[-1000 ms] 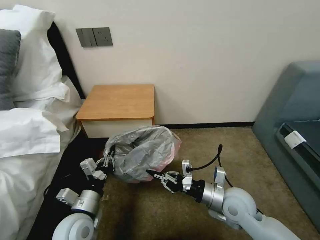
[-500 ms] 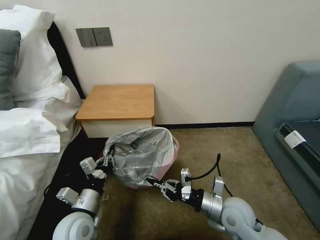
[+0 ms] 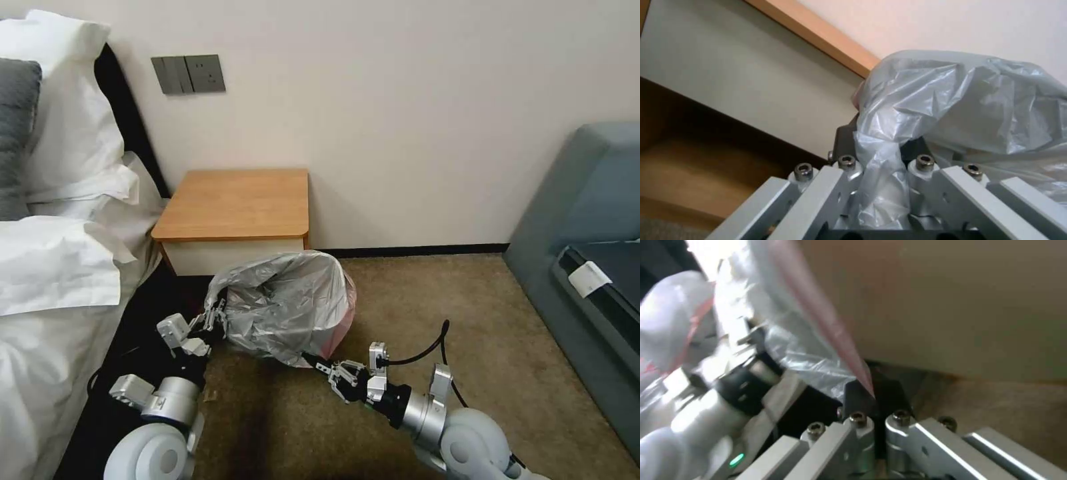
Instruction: Pick up the garbage bag from the table and place it over the trash can.
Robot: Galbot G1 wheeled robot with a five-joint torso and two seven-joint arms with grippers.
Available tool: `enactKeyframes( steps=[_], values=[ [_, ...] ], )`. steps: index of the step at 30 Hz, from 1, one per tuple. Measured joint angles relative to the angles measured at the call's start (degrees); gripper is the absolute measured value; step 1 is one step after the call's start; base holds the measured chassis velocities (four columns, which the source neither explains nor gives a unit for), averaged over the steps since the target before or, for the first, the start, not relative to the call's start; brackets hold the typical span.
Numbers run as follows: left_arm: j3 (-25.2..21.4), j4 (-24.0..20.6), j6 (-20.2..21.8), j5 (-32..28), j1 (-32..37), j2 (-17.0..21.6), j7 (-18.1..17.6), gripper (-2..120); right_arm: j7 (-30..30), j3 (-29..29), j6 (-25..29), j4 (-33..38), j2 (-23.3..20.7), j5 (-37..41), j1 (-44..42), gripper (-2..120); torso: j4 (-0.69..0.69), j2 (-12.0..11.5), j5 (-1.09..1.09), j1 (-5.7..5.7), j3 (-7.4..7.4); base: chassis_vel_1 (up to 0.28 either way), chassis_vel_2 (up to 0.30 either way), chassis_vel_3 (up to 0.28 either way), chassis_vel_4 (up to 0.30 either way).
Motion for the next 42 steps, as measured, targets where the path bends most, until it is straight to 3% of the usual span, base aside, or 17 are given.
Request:
enactKeyframes(
  steps=[11, 42],
  values=[
    [-0.82, -0.86, 0.37, -1.86, 0.24, 0.22, -0.36, 8, 1.84, 0.23, 0.37, -2.26, 0.09, 0.01, 2.12, 0, 0.0, 0.0, 0.01, 0.0, 0.0, 0.0, 0.0, 0.0, 0.0],
    [-1.15, -1.1, 0.75, -3.39, 1.1, -0.04, -0.09, 8, -1.39, 4.35, 1.07, -7.43, -0.04, 2.35, 2.22, 0, 0.0, 0.0, 0.0, 0.0, 0.0, 0.0, 0.0, 0.0, 0.0]
  ],
)
